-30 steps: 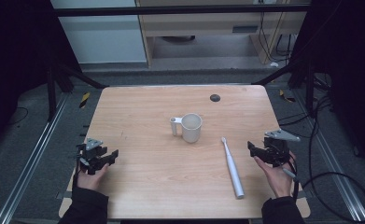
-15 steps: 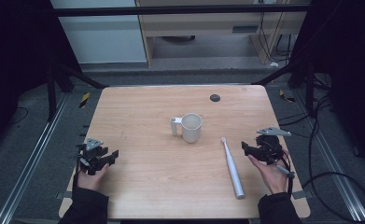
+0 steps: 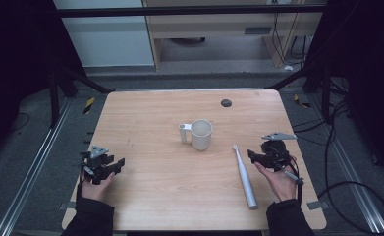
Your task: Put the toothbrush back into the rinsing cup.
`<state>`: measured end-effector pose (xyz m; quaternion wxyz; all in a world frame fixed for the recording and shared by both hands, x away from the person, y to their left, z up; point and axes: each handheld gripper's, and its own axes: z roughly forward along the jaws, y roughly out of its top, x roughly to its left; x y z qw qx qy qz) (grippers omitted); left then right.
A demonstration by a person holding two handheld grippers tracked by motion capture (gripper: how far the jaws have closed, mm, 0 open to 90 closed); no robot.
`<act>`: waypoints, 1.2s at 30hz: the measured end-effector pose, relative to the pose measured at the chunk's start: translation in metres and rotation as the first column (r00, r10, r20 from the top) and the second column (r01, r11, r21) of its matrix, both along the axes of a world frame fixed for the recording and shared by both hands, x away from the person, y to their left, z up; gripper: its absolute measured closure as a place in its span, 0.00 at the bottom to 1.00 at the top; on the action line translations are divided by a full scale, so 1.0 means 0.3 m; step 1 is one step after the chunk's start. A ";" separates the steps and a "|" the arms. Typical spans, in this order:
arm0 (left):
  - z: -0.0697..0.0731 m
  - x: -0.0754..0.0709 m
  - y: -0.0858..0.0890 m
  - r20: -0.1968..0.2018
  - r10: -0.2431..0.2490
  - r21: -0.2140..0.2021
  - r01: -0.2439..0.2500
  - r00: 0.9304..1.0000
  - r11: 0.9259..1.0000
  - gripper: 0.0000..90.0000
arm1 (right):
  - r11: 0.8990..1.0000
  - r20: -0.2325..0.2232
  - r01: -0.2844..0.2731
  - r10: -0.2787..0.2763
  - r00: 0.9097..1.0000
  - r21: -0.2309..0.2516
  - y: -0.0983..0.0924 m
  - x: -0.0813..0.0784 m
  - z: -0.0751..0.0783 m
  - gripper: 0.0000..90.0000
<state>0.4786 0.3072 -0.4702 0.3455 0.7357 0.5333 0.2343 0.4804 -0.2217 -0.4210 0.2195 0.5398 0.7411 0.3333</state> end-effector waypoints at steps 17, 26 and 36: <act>-0.002 0.001 -0.002 -0.005 -0.007 0.001 0.007 1.000 1.000 0.55 | 1.000 -0.073 -0.029 0.029 0.997 -0.004 0.051 0.013 -0.013 0.54; -0.003 0.001 -0.005 -0.010 -0.010 0.001 0.010 1.000 1.000 0.55 | 0.999 -0.116 -0.040 0.039 0.993 -0.008 0.067 0.017 -0.034 0.57; -0.003 0.001 -0.006 -0.010 -0.013 0.000 0.013 1.000 1.000 0.55 | 0.998 -0.160 -0.052 0.048 0.986 -0.020 0.083 0.023 -0.064 0.60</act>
